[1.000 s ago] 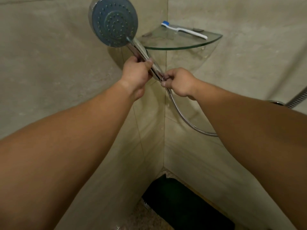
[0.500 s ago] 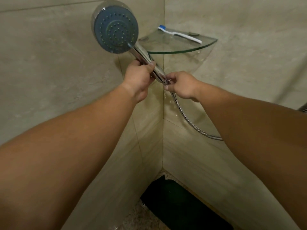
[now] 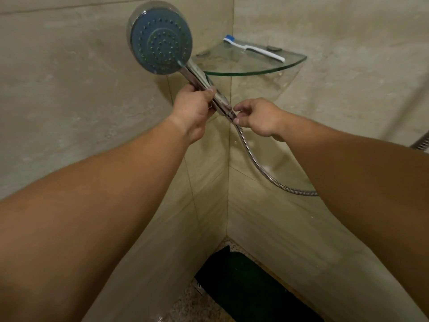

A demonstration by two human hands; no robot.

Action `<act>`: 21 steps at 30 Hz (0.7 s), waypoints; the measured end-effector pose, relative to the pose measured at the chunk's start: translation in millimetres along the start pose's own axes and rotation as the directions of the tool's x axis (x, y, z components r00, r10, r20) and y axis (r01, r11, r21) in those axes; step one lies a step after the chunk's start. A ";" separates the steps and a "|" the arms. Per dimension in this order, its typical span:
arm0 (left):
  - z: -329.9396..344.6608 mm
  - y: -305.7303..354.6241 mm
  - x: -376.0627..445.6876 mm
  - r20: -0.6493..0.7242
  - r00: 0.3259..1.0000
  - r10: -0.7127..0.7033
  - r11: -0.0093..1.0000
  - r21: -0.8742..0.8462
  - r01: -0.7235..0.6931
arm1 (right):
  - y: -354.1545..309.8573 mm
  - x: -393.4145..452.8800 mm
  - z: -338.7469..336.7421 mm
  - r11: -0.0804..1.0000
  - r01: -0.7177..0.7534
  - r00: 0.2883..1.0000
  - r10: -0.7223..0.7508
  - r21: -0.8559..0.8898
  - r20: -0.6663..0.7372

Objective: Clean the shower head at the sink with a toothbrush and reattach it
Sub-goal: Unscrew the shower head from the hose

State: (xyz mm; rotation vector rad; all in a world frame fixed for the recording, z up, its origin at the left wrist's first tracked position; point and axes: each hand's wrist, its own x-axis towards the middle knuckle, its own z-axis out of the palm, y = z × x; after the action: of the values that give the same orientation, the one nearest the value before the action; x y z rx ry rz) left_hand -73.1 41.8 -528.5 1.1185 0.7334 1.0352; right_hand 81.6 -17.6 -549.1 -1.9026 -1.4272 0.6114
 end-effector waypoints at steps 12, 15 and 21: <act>4.1 -4.2 0.9 0.000 0.999 -0.039 0.999 -0.036 0.039 | 1.4 2.1 5.6 0.998 0.044 0.998 -0.045 -0.036 -0.039; 5.2 -3.0 -1.1 0.009 0.999 -0.044 0.998 -0.040 0.044 | 3.3 3.3 3.0 0.999 0.032 0.999 -0.032 -0.009 -0.042; 4.1 1.0 -1.9 -0.002 0.999 -0.034 0.999 -0.033 0.034 | -2.5 1.5 -2.4 0.999 0.050 0.997 -0.049 -0.019 0.055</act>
State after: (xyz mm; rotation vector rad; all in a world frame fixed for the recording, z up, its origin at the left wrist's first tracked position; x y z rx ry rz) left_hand -70.5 38.6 -526.3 1.0730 0.7327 1.0170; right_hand 82.1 -16.3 -545.6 -1.8732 -1.5160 0.6319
